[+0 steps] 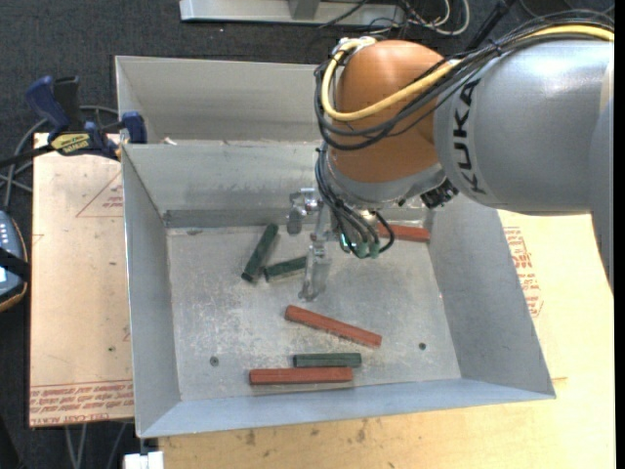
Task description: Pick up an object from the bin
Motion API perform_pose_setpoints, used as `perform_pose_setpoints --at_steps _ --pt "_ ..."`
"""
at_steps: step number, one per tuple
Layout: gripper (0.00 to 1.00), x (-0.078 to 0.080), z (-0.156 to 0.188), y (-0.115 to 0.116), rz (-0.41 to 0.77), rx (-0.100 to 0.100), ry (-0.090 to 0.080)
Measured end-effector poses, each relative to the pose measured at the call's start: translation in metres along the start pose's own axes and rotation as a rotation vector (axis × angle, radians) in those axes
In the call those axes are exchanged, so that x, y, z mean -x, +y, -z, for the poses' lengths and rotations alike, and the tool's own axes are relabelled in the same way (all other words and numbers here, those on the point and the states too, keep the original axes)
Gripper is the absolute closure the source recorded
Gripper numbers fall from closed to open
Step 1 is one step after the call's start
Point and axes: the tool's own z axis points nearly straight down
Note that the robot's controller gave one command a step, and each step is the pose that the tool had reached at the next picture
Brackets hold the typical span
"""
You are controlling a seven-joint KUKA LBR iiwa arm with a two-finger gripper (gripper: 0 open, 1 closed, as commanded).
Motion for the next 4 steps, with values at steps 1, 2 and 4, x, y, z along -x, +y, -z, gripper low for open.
perform_pose_setpoints --at_steps 1,2,4 --pt "0.00 -0.016 -0.151 -0.056 0.163 -0.001 -0.001" --pt "1.00 -0.014 -0.145 -0.054 0.164 0.001 -0.009" --pt "0.00 -0.044 -0.025 -0.065 0.269 0.000 -0.009"
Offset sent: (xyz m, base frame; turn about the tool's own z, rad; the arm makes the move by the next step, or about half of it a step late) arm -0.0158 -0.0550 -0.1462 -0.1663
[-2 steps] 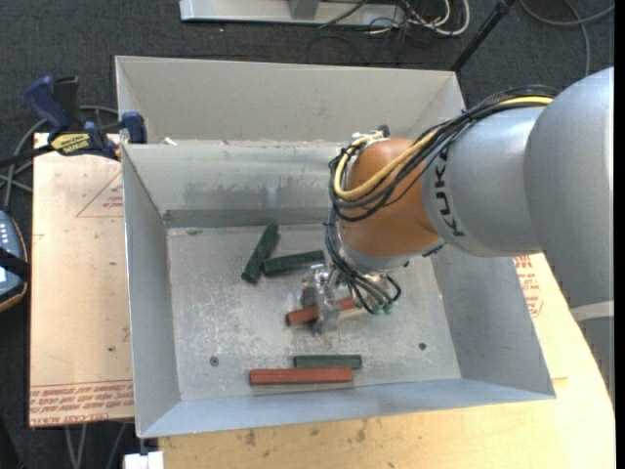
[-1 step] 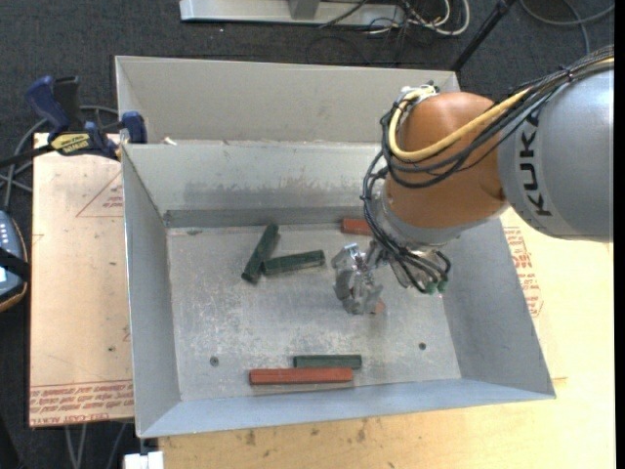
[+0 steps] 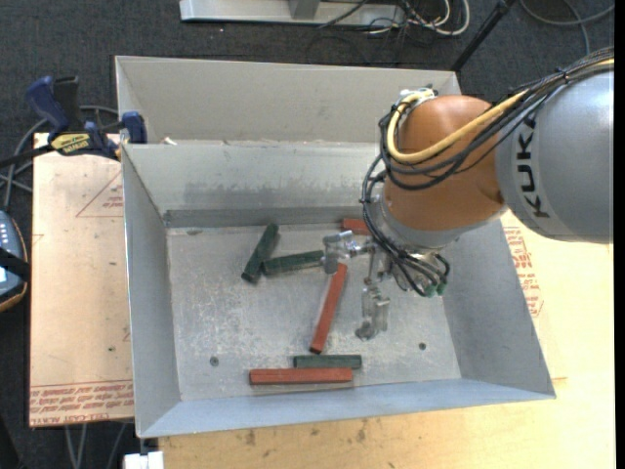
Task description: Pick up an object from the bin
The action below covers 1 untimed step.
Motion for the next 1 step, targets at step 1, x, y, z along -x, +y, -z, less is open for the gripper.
perform_pose_setpoints --at_steps 1 --pt "0.00 0.0792 -0.1142 -0.0470 0.366 0.000 0.000"
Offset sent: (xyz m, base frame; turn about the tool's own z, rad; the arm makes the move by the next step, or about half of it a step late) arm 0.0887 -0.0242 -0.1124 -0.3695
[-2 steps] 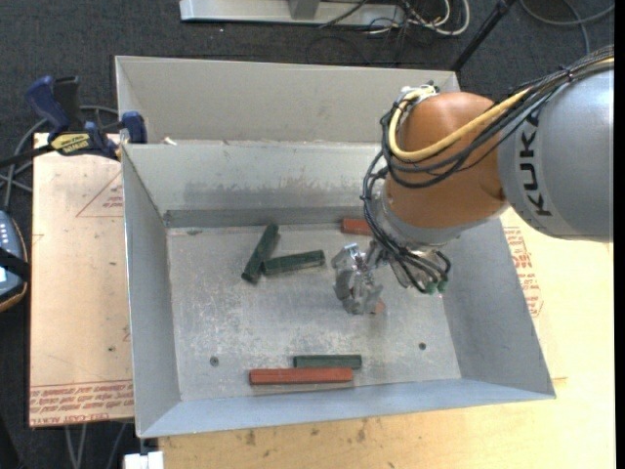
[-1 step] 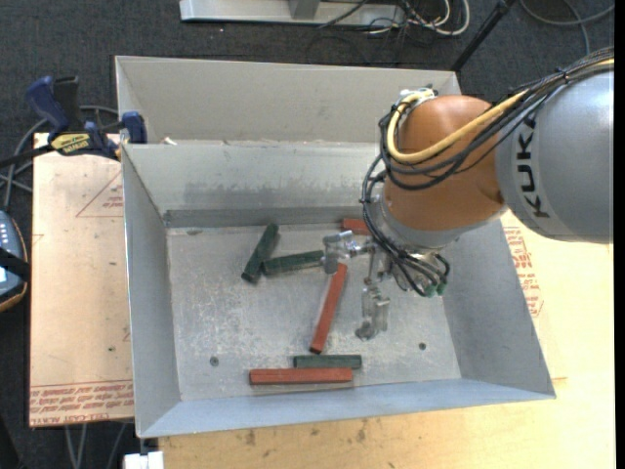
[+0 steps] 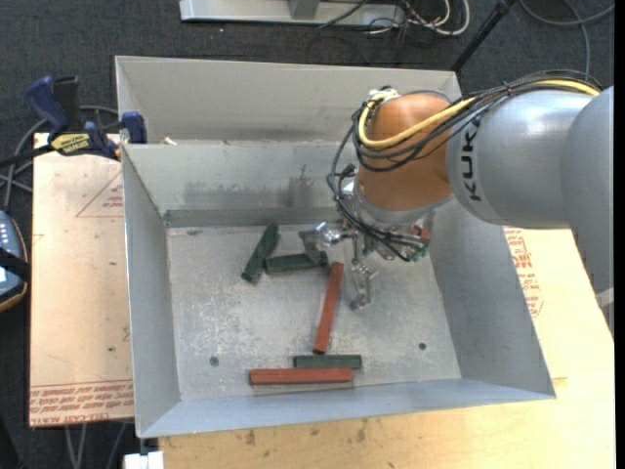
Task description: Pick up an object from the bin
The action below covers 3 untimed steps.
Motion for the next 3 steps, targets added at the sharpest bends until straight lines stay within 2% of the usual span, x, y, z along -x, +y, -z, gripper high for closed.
perform_pose_setpoints --at_steps 1,2,3 --pt "0.00 0.013 -0.005 0.026 0.612 -0.005 -0.006" --pt "0.00 -0.025 -0.006 0.053 0.642 0.003 0.002" --pt "1.00 -0.023 -0.005 0.052 0.637 0.000 -0.001"
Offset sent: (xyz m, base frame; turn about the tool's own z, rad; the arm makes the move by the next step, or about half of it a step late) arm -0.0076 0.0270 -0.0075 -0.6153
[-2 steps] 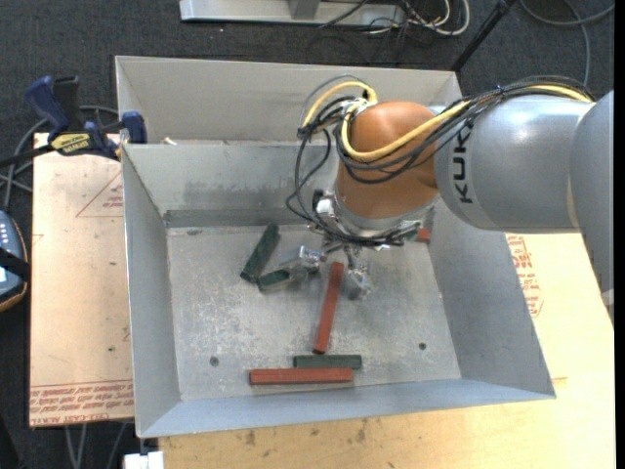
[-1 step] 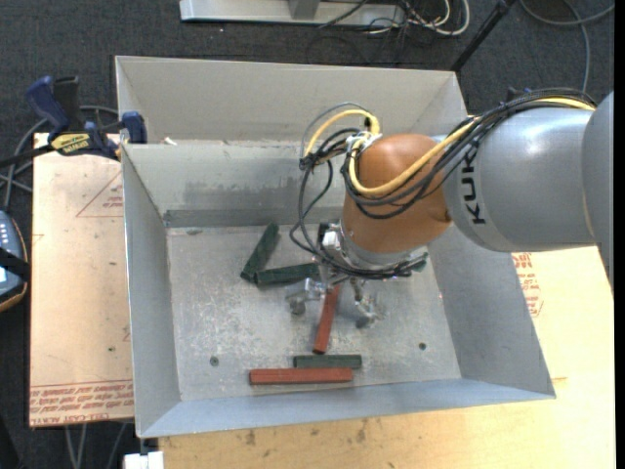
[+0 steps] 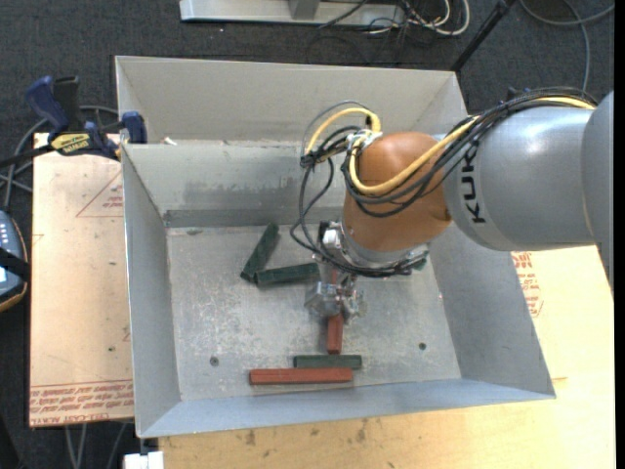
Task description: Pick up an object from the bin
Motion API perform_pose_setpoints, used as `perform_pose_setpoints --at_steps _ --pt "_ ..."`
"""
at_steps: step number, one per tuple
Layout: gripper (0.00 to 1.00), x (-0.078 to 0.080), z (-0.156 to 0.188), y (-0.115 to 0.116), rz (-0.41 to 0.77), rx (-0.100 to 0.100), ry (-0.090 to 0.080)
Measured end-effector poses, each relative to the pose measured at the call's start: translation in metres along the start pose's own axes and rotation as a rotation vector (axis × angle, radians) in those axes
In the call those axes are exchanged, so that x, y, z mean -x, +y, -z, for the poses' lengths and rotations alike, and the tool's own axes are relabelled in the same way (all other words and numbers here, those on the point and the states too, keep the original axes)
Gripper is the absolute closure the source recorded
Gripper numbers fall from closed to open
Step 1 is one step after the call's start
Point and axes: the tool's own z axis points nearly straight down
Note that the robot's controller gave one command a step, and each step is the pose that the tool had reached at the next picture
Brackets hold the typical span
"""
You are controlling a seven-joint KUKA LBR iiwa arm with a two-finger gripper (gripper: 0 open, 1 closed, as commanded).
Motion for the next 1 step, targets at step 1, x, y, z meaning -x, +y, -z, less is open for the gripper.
perform_pose_setpoints --at_steps 1 --pt "1.00 -0.0687 0.1395 -0.0484 0.318 -0.006 0.002"
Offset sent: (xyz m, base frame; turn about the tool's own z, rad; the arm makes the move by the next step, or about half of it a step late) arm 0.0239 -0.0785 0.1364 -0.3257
